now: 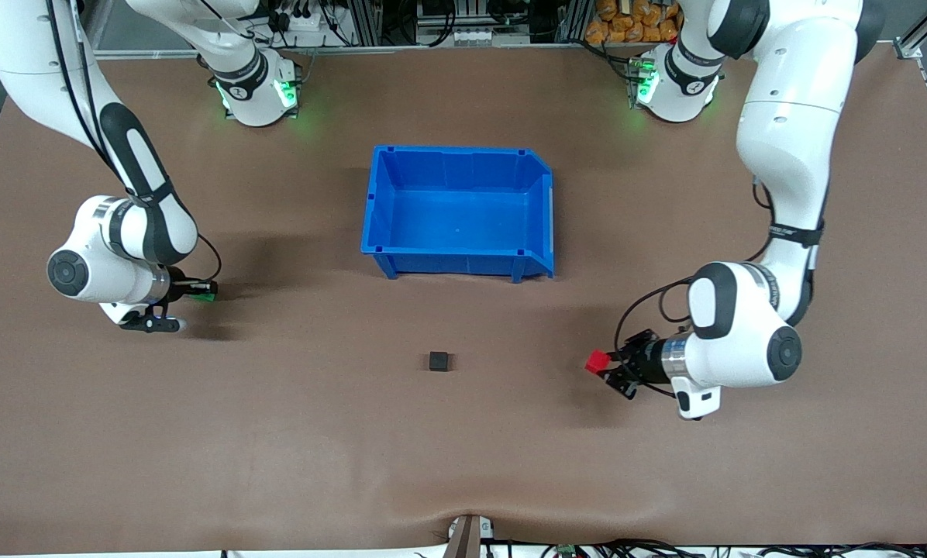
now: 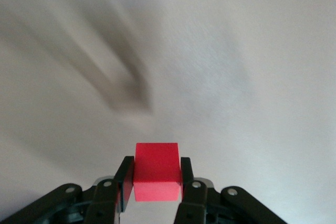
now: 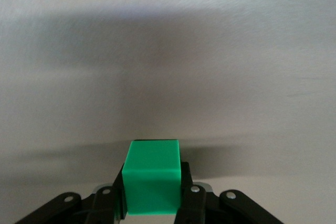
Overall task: Attach green and red cubes to black cube
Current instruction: 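Carry the red cube with the left gripper toward the black cube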
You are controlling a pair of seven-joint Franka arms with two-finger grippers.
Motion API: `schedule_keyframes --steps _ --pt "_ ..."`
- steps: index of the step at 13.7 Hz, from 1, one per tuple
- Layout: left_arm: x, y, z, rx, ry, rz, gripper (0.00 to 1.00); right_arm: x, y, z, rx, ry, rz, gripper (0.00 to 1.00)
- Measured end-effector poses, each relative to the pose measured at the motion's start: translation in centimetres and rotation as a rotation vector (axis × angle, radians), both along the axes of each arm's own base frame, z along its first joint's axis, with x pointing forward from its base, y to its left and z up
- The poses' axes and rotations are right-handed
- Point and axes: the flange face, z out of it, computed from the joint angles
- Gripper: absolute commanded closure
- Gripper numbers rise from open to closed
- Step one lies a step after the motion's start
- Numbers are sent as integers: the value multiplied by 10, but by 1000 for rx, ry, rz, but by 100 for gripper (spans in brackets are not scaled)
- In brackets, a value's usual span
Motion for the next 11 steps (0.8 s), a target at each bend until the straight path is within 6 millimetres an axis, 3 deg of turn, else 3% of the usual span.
schedule_keyframes --steps 4,7,11 --pt "-2 -54 -8 -68 30 204 98 15 -1 21 53 -50 214 100" --pt "-6 -96 -14 -84 40 324 99 38 -4 52 105 -112 478 100" --pt "-14 -131 -40 -132 52 420 99 75 10 95 138 -211 844 100"
